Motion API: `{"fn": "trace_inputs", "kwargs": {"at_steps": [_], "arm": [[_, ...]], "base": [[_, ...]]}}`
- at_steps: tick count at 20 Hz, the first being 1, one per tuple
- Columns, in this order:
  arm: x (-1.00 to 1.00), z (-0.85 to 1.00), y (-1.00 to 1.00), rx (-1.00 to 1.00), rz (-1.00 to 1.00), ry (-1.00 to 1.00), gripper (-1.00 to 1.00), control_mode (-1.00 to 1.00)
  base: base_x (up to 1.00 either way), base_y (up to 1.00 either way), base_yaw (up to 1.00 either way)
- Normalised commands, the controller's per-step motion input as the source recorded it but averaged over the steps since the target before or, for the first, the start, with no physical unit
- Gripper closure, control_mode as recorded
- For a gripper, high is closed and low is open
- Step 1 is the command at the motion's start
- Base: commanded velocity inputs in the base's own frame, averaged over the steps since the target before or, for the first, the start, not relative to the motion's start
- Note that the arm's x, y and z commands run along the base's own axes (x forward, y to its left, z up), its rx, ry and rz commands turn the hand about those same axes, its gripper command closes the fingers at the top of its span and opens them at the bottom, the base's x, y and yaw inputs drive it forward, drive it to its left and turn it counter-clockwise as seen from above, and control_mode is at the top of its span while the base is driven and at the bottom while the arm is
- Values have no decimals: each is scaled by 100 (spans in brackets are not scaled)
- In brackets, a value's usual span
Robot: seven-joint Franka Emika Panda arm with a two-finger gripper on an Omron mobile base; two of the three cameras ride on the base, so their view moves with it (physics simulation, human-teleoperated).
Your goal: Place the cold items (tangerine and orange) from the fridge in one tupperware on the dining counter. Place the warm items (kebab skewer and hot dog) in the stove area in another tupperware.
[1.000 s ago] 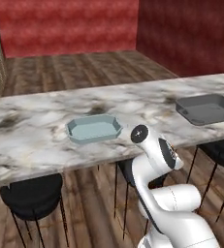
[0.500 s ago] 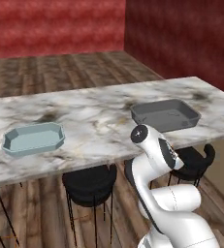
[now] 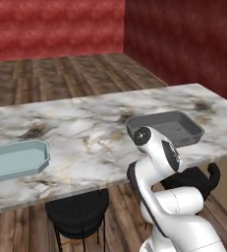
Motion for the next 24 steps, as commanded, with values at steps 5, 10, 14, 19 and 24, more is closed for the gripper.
{"fn": "trace_inputs", "kwargs": {"at_steps": [5,10,14,19,24], "arm": [[0,18,-2,6,0,-14,100,-100],[25,90,-5,21,9,-16,100,-100],[84,80,-38,23,19,1,100,-100],[83,39,-93,30,19,16,100,-100],[79,1,-89,13,10,43,100,-100]], "base": [[8,0,-1],[0,0,0],[0,0,0],[0,0,0],[0,0,0]]}}
